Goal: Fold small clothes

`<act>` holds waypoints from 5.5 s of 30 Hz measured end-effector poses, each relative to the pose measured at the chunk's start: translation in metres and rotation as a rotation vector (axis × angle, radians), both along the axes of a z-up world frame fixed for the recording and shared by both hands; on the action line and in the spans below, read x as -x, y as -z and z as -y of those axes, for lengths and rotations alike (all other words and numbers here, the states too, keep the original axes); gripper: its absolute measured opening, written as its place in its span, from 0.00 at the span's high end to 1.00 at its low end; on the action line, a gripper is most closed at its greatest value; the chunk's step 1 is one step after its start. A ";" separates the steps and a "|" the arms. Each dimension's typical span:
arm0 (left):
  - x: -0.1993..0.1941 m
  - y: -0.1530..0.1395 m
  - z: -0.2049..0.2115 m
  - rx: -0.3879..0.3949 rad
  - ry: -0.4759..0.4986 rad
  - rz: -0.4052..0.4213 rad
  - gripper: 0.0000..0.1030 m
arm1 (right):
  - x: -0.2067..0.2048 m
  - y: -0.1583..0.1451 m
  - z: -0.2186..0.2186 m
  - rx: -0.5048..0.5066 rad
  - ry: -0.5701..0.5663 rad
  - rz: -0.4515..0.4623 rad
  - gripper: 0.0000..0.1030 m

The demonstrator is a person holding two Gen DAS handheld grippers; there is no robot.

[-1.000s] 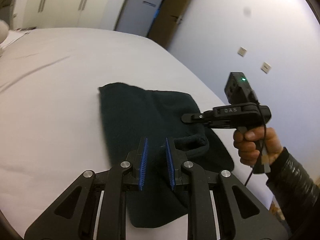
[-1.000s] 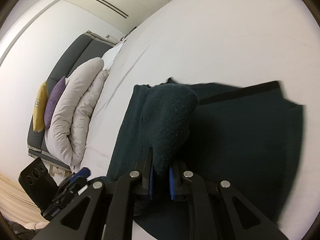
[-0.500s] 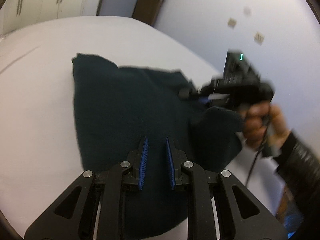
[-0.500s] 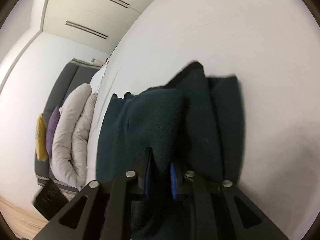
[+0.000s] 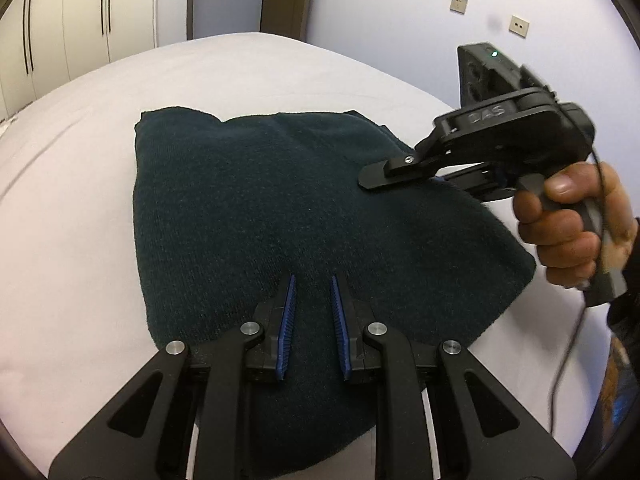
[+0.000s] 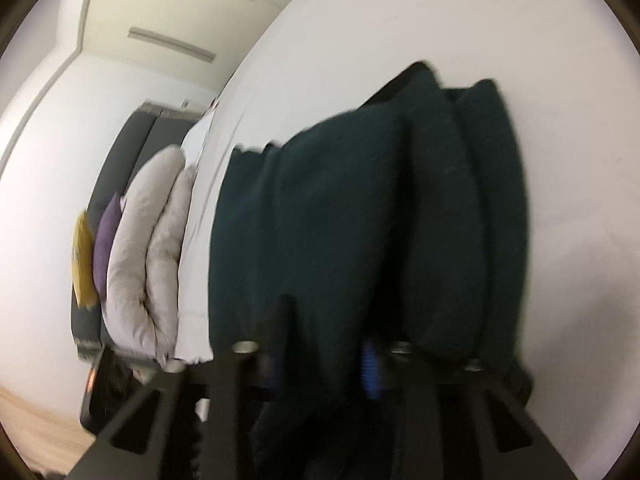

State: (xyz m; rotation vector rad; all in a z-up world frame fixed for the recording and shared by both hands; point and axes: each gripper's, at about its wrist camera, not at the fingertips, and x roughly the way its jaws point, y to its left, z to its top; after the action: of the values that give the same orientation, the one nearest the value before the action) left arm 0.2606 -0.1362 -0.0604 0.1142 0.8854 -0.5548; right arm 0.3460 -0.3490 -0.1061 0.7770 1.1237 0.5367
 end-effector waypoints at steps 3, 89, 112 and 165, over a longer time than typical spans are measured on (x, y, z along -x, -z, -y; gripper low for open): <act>-0.007 -0.002 0.005 0.023 -0.011 -0.020 0.83 | -0.005 -0.003 -0.002 0.052 0.007 0.031 0.83; 0.000 0.010 -0.008 0.100 0.005 0.047 0.83 | 0.131 0.013 0.056 0.096 0.129 0.133 1.00; -0.107 0.053 0.080 -0.174 -0.093 0.154 0.83 | 0.050 0.038 0.064 -0.071 0.154 0.172 1.00; 0.013 -0.046 -0.118 0.196 -0.307 -0.107 0.59 | 0.133 -0.102 -0.154 0.178 -0.049 0.252 0.73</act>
State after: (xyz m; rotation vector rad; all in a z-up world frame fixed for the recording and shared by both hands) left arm 0.2472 -0.0186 -0.0146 -0.2283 0.9273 -0.3591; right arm 0.2134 -0.1952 -0.0045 0.5128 0.9437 0.5504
